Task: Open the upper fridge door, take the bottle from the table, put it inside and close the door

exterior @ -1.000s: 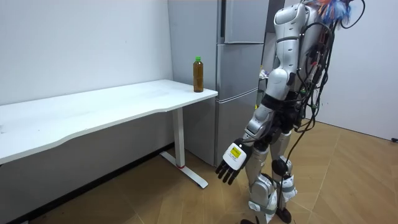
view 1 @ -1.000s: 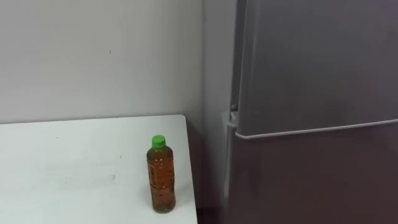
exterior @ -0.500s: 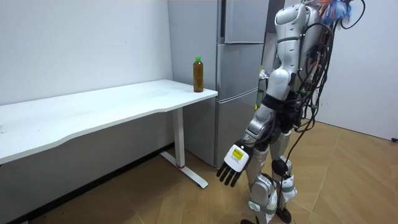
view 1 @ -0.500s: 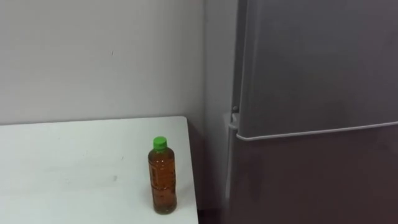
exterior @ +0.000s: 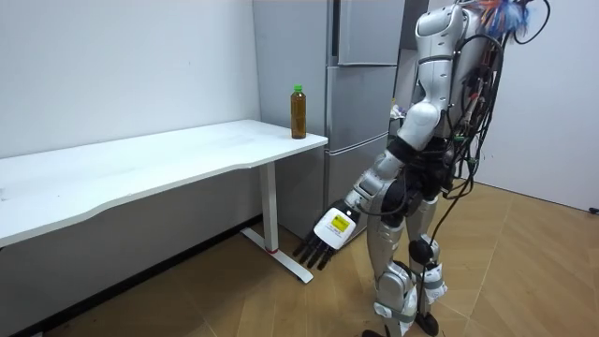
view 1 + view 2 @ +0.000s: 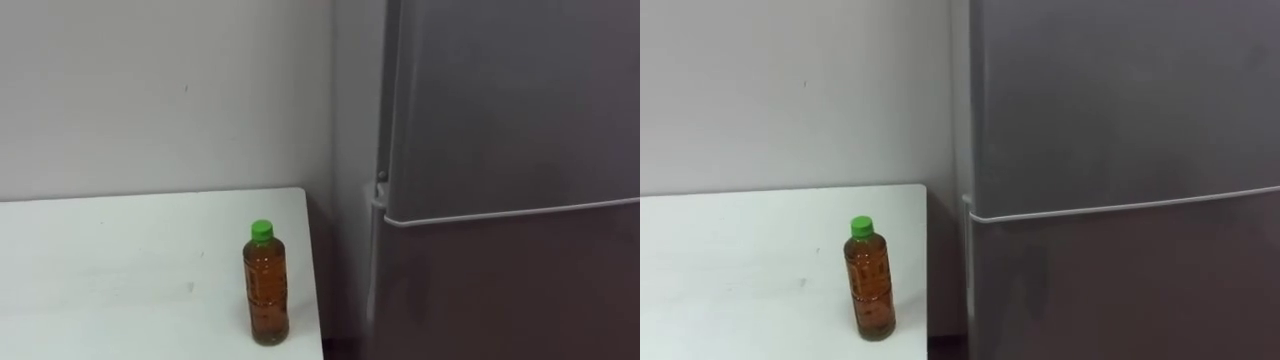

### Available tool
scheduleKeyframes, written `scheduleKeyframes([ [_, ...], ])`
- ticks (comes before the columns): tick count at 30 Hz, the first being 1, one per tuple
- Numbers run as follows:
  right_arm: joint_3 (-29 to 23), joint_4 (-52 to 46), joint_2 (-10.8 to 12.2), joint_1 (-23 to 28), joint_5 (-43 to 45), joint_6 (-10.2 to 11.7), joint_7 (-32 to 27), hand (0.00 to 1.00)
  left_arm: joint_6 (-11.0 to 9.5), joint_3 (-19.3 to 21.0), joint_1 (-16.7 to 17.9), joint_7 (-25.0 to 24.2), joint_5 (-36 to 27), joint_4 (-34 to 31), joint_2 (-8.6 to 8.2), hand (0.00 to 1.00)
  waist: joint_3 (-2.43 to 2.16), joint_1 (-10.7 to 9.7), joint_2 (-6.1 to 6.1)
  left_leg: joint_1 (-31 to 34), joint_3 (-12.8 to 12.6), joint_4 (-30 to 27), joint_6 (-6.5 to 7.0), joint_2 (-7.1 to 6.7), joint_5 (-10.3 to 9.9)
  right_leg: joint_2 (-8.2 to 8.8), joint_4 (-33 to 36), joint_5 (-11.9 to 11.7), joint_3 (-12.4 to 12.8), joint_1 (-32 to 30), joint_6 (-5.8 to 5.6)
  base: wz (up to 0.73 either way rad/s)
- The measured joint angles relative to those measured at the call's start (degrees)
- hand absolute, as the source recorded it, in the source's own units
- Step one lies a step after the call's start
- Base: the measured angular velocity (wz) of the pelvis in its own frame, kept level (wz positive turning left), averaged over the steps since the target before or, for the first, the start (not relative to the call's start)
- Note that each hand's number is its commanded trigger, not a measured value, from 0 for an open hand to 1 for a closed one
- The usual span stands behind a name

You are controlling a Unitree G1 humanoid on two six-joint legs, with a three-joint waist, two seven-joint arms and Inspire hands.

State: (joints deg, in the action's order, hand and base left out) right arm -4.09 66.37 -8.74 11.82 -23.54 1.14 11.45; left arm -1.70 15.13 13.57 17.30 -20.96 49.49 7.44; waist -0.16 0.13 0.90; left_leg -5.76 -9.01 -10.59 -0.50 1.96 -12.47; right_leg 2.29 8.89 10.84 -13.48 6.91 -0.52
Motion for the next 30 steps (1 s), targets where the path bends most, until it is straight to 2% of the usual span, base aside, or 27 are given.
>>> scheduleKeyframes([
  [3, -1.12, 0.04, 0.07, -0.11, 1.07, 0.06, -0.05, 0.00, -1.40, 0.34, -0.58, 1.43, -2.56, -3.49, 0.00, 0.00, 0.04, 0.02, 0.52, -0.82, -0.06, 0.22, -0.02, -0.03, -0.02, 0.03, -0.12, 0.04, -0.04, 0.55, -0.04, 0.00],
  [6, -1.83, -0.14, 0.06, 0.28, 1.88, 0.19, -0.55, 0.00, -1.74, 0.47, -0.48, 3.31, -5.97, -10.42, 0.03, 0.00, 0.20, 0.02, 0.76, -0.77, -0.18, 0.31, -0.02, -0.01, -0.02, 0.02, -0.08, 0.04, -0.13, 0.56, -0.04, 0.00],
  [7, -2.24, -0.51, 0.06, 0.41, 2.64, 0.21, -0.97, 0.00, -2.66, 0.50, -0.48, 4.09, -5.99, -12.82, 0.03, 0.00, 0.20, 0.13, 0.93, -0.66, -0.20, 0.32, -0.02, -0.01, -0.02, 0.05, 0.01, 0.05, -0.18, 0.28, -0.02, -0.04],
  [11, -3.44, -2.53, 0.12, 0.81, 6.13, 0.77, -1.38, 0.00, -4.56, 0.58, -0.62, 6.23, -5.93, -22.85, 0.49, 0.00, 0.07, 0.20, 1.20, 0.01, -0.14, 0.08, -0.02, -0.04, 0.00, 0.27, 0.96, 0.28, -0.73, -0.48, 0.04, 0.02],
  [12, -3.51, -2.52, 0.10, 0.83, 6.14, 0.78, -1.47, 0.00, -5.07, 0.59, -0.78, 6.25, -5.93, -23.57, 0.63, 0.00, 0.08, 0.19, 1.16, -0.02, -0.16, 0.04, -0.02, -0.04, 0.01, 0.28, 0.97, 0.28, -0.73, -0.55, 0.04, 0.00],
  [13, -3.71, -2.66, 0.15, 0.89, 6.13, 0.81, -1.52, 0.00, -5.32, 0.66, -0.92, 6.39, -5.94, -25.33, 0.87, 0.00, -0.11, 0.22, 0.93, -0.04, -0.15, -0.05, -0.02, -0.02, 0.02, 0.25, 1.00, 0.28, -0.61, -0.57, 0.04, 0.00],
  [14, -3.96, -3.01, 0.28, 1.26, 5.99, 0.82, -1.60, 0.00, -5.32, 0.72, -0.84, 7.00, -5.94, -27.87, 0.85, 0.00, -0.03, 0.25, 1.15, -0.11, -0.14, -0.06, -0.02, -0.02, 0.02, 0.24, 1.00, 0.28, -0.49, -0.57, 0.04, 0.00],
  [17, -4.01, -4.73, 0.71, 2.19, 5.88, 0.85, -2.04, 0.00, -5.39, 1.27, -1.03, 7.53, -5.96, -34.11, 0.87, 0.00, -0.19, 0.20, 0.96, 0.00, 0.03, -0.15, -0.03, -0.03, 0.02, 0.26, 0.86, 0.31, -0.57, -0.46, 0.04, 0.01],
  [20, -4.08, -4.45, 0.98, 2.33, 5.85, 1.04, -2.12, 0.00, -5.49, 1.69, -1.28, 8.08, -6.48, -39.24, 0.85, 0.00, 0.17, -0.09, 0.90, -0.33, 0.15, -0.15, -0.02, -0.12, 0.01, 0.33, 0.86, 0.38, -0.61, -0.13, -0.04, 0.00],
  [24, -4.06, -3.58, 1.15, 1.76, 5.16, 1.51, -2.15, 0.00, -5.89, 1.77, -1.32, 8.74, -6.51, -46.27, 0.85, 0.00, 0.10, -0.20, 0.87, -0.50, 0.38, -0.02, 0.01, -0.24, -0.01, 0.44, 0.84, 0.52, -0.67, -0.09, -0.13, 0.02],
  [30, -4.06, -3.35, 1.20, 1.85, 5.36, 1.82, -2.16, 0.00, -6.03, 3.99, -2.12, 8.58, -6.44, -55.98, 0.86, 0.00, 0.03, 0.08, 0.90, -0.52, 0.41, 0.00, 0.01, -0.32, 0.00, 0.44, 0.81, 0.51, -0.74, 0.00, -0.13, 0.00],
])
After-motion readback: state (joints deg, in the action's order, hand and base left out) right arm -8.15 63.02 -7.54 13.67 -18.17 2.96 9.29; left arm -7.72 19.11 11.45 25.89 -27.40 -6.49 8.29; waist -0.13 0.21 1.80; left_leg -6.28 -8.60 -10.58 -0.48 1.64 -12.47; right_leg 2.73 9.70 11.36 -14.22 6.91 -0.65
